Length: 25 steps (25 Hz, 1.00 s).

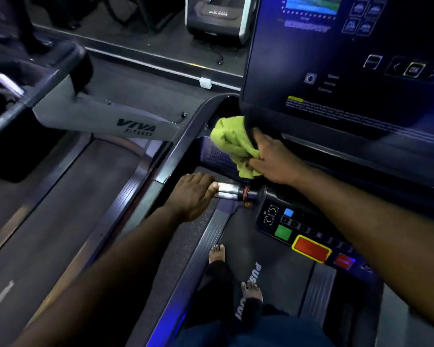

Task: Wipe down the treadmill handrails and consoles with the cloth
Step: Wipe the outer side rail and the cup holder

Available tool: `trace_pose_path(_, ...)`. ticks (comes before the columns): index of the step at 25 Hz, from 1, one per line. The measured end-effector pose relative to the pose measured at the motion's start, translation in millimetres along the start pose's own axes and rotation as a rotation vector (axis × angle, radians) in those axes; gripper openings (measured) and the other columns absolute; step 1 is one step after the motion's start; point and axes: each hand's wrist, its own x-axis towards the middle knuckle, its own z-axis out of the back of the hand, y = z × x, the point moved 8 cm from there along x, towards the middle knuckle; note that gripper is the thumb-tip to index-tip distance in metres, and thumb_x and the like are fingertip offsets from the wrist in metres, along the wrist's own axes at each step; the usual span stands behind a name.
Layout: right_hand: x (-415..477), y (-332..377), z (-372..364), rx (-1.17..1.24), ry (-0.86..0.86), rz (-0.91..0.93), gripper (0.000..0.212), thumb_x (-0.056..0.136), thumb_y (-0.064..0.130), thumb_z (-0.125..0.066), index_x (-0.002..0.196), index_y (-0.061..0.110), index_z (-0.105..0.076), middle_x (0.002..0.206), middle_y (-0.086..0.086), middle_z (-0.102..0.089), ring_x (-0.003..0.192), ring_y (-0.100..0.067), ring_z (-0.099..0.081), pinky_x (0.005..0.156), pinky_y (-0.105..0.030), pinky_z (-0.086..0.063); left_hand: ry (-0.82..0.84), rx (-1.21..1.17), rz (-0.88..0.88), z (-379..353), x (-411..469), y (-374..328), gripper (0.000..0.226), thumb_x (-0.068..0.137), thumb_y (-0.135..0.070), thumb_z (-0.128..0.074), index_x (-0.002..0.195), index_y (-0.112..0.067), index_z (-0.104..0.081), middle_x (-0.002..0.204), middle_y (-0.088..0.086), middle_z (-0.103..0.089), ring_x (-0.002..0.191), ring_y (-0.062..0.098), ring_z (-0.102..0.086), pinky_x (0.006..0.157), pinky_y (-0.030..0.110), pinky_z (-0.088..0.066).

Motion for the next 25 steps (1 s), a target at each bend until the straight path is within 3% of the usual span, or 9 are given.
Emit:
trace_pose_path(3,21,27,-42,-0.083,0.220,0.108,0.081,0.087,0.005,-0.068,0.160,0.018,-0.034,0.144,-0.020,-0.057,0.130,-0.037,-0.059,0.106,-0.039,-0.048,0.085,0.019,0.032,-12,5,7,0.082,0.101,-0.069,-0.005,0.134,-0.018,-0.061,0.131,0.016,-0.063,0.123,0.039,-0.055,0.107,0.047,-0.038)
trace_pose_path(6,50,34,-56,-0.112,0.237,0.101,0.059,0.089,0.004,-0.066,0.144,0.007,-0.046,0.129,-0.022,-0.064,0.120,-0.037,-0.062,0.090,-0.030,-0.046,0.055,-0.022,0.035,-15,8,12,0.081,0.098,-0.073,-0.005,0.119,-0.016,-0.059,0.119,0.013,-0.060,0.120,0.037,-0.053,0.105,0.045,-0.034)
trace_pose_path(8,54,43,-62,-0.159,0.250,0.132,0.058,0.087,0.004,-0.065,0.142,0.010,-0.048,0.127,-0.019,-0.066,0.116,-0.037,-0.064,0.090,-0.034,-0.050,0.030,-0.034,0.026,-15,8,13,0.076,0.097,-0.068,-0.009,0.119,-0.015,-0.060,0.120,0.013,-0.060,0.122,0.035,-0.051,0.106,0.043,-0.032)
trace_pose_path(10,47,50,-48,-0.207,0.189,0.164,0.067,0.086,0.007,-0.064,0.148,0.025,-0.047,0.132,-0.013,-0.066,0.117,-0.037,-0.066,0.090,-0.040,-0.054,0.028,-0.047,0.019,-15,5,12,0.079,0.096,-0.068,-0.009,0.130,-0.019,-0.060,0.132,0.012,-0.060,0.129,0.034,-0.048,0.110,0.041,-0.029)
trace_pose_path(13,31,36,-14,-0.410,0.018,0.045,0.071,0.086,0.021,-0.067,0.147,0.046,-0.039,0.136,-0.003,-0.061,0.114,-0.038,-0.066,0.087,-0.045,-0.053,0.027,-0.046,0.009,-14,6,13,0.079,0.095,-0.070,-0.006,0.134,-0.024,-0.058,0.132,0.006,-0.058,0.132,0.031,-0.048,0.112,0.041,-0.028)
trace_pose_path(17,7,41,-41,-0.332,0.142,0.029,0.071,0.086,0.024,-0.066,0.149,0.040,-0.036,0.138,-0.004,-0.062,0.117,-0.040,-0.067,0.094,-0.050,-0.057,0.015,-0.095,0.046,-9,-10,7,0.083,0.097,-0.069,-0.009,0.154,-0.020,-0.045,0.156,0.011,-0.044,0.149,0.031,-0.034,0.125,0.043,-0.015)
trace_pose_path(20,11,65,-30,-0.104,-0.070,0.015,0.066,0.080,0.016,-0.066,0.143,0.030,-0.050,0.131,-0.010,-0.069,0.115,-0.039,-0.066,0.090,-0.044,-0.055,-0.056,-0.357,0.084,2,-61,9,0.075,0.104,-0.063,-0.029,0.158,-0.013,-0.040,0.166,0.009,-0.036,0.157,0.024,-0.027,0.130,0.038,-0.017)
trace_pose_path(22,7,109,-33,-0.007,-0.113,0.125,0.065,0.077,0.018,-0.068,0.140,0.026,-0.054,0.128,-0.011,-0.070,0.116,-0.036,-0.066,0.091,-0.040,-0.054,-0.144,-0.431,0.164,19,-118,30,0.067,0.105,-0.061,-0.040,0.151,-0.014,-0.051,0.160,0.004,-0.048,0.148,0.017,-0.042,0.124,0.034,-0.032)
trace_pose_path(25,-10,207,-67,0.156,0.058,0.309,0.069,0.079,0.022,-0.082,0.143,0.022,-0.056,0.128,-0.008,-0.072,0.118,-0.028,-0.067,0.092,-0.026,-0.047,-0.319,-0.472,0.342,60,-222,72,0.045,0.103,-0.052,-0.055,0.128,-0.017,-0.069,0.126,-0.003,-0.069,0.115,0.009,-0.064,0.098,0.025,-0.049)
